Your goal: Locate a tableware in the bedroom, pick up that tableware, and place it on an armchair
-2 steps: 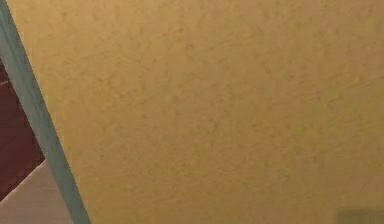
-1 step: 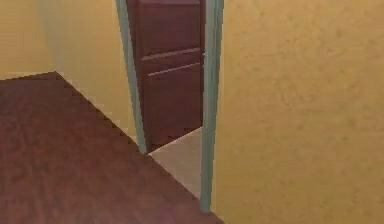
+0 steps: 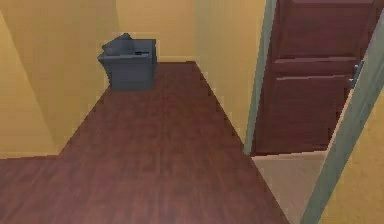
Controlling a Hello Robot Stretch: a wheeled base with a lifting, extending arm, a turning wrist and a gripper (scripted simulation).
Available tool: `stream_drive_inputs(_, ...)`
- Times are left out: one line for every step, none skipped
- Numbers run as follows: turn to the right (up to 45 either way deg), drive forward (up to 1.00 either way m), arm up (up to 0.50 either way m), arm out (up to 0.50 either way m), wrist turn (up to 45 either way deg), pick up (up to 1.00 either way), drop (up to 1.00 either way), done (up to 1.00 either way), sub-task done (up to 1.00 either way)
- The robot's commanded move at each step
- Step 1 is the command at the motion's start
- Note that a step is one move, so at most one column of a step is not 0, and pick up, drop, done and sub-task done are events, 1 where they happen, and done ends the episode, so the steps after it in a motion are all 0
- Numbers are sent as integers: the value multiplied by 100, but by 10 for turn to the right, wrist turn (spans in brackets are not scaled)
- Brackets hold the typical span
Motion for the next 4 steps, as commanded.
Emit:
stream_drive_inputs(0, 90, 0, 0, 0, 0, 0, 0, 0)
stream_drive_inputs(360, 0, 0, 0, 0, 0, 0, 0, 0)
stream_drive_inputs(0, 60, 0, 0, 0, 0, 0, 0, 0)
stream_drive_inputs(450, 0, 0, 0, 0, 0, 0, 0, 0)
